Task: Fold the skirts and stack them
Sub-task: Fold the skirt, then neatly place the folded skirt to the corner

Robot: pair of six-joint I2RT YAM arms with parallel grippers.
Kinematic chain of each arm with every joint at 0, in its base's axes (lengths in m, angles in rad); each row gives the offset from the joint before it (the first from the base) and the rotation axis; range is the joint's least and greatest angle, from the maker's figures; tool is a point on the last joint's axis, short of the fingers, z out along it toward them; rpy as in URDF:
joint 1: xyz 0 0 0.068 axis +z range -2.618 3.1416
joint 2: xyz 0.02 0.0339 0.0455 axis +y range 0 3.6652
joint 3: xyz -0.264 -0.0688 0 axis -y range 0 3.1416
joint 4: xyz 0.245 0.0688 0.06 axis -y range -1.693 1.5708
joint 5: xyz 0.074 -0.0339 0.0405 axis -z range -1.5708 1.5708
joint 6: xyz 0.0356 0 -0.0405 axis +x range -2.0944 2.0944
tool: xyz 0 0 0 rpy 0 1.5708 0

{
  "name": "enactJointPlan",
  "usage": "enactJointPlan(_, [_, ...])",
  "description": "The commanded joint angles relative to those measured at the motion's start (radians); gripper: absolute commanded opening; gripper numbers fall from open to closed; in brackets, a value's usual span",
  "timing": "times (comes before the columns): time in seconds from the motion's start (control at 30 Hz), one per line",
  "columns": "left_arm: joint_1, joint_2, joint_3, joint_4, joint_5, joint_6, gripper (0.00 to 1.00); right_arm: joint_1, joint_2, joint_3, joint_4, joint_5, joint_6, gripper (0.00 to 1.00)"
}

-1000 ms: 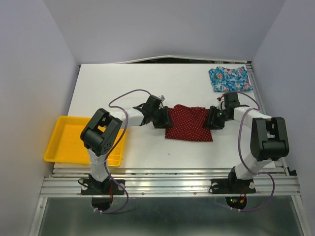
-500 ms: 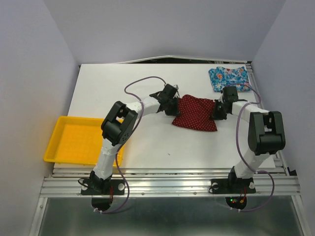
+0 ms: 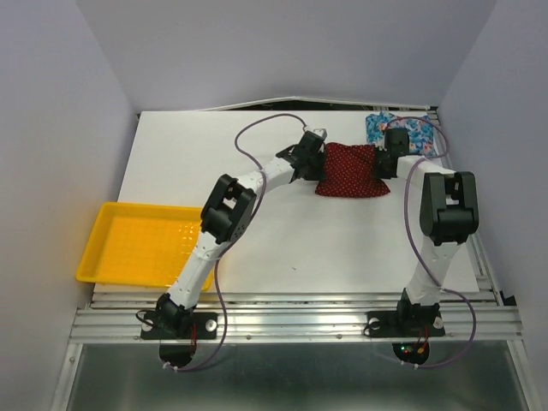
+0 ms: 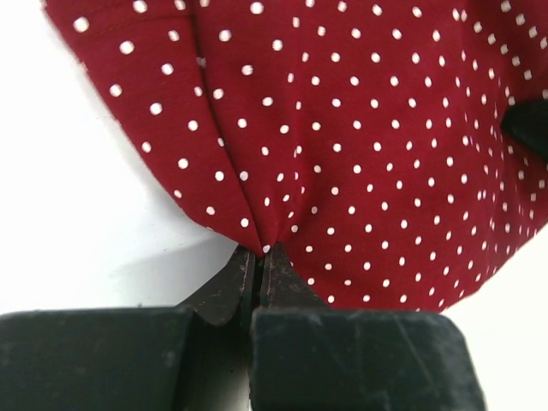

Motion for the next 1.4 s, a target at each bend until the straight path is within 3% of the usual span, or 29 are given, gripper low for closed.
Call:
enactJointPlan(0.0, [0.014, -0.043, -0.047, -0.001, 0.016, -0.004, 0.00, 0.003, 0.043, 0.080, 0.061, -0.043, -0.038, 0.01])
enactJointPlan(0.13, [0.032, -0.142, -0.238, 0.059, 0.007, 0.012, 0.00, 0.003, 0.079, 0.126, 0.023, -0.057, -0.012, 0.01])
enactJointPlan(0.23, [0.055, -0.169, -0.286, 0.071, 0.010, 0.046, 0.05, 0.003, 0.077, 0.126, 0.021, -0.112, 0.003, 0.01])
enactJointPlan(0.27, [0.061, -0.167, -0.277, 0.042, 0.016, 0.055, 0.12, 0.003, 0.077, 0.137, 0.009, -0.143, 0.003, 0.01])
enactJointPlan(0.3, [0.069, -0.167, -0.268, 0.022, 0.018, 0.069, 0.26, 0.003, 0.079, 0.143, -0.002, -0.168, 0.002, 0.01])
enactJointPlan(0.4, [0.066, -0.245, -0.329, 0.036, -0.049, 0.169, 0.44, 0.003, 0.091, 0.169, -0.069, -0.258, 0.010, 0.01])
enactJointPlan(0.43, [0.061, -0.284, -0.373, 0.065, -0.109, 0.199, 0.59, 0.003, 0.098, 0.182, -0.086, -0.275, 0.008, 0.01])
enactJointPlan(0.5, [0.058, -0.418, -0.511, 0.174, -0.171, 0.332, 0.69, 0.012, 0.103, 0.188, -0.123, -0.324, 0.008, 0.01])
enactJointPlan(0.57, [0.041, -0.534, -0.632, 0.286, -0.232, 0.455, 0.72, 0.013, 0.114, 0.192, -0.155, -0.352, 0.014, 0.01])
enactJointPlan(0.63, [0.011, -0.610, -0.698, 0.327, -0.191, 0.690, 0.73, 0.023, 0.128, 0.206, -0.199, -0.392, 0.039, 0.02])
enactJointPlan(0.7, [-0.023, -0.641, -0.725, 0.327, -0.147, 0.918, 0.73, 0.023, 0.152, 0.221, -0.230, -0.439, 0.069, 0.12])
enactJointPlan(0.77, [-0.079, -0.673, -0.771, 0.334, -0.044, 1.070, 0.72, 0.023, 0.166, 0.231, -0.249, -0.458, 0.121, 0.28])
enactJointPlan(0.83, [-0.127, -0.666, -0.786, 0.356, -0.047, 1.211, 0.72, 0.023, 0.167, 0.237, -0.253, -0.462, 0.164, 0.54])
enactJointPlan(0.93, [-0.213, -0.629, -0.762, 0.370, -0.047, 1.321, 0.67, 0.011, 0.155, 0.267, -0.258, -0.441, 0.218, 0.68])
enactJointPlan(1.03, [-0.265, -0.534, -0.710, 0.424, -0.071, 1.372, 0.65, -0.044, 0.145, 0.313, -0.278, -0.438, 0.258, 0.78])
enactJointPlan(1.2, [-0.284, -0.384, -0.518, 0.426, -0.091, 1.431, 0.65, -0.124, 0.114, 0.331, -0.307, -0.484, 0.318, 0.85])
enactJointPlan(1.37, [-0.284, -0.238, -0.323, 0.331, -0.062, 1.459, 0.67, -0.164, 0.066, 0.255, -0.312, -0.524, 0.313, 0.86])
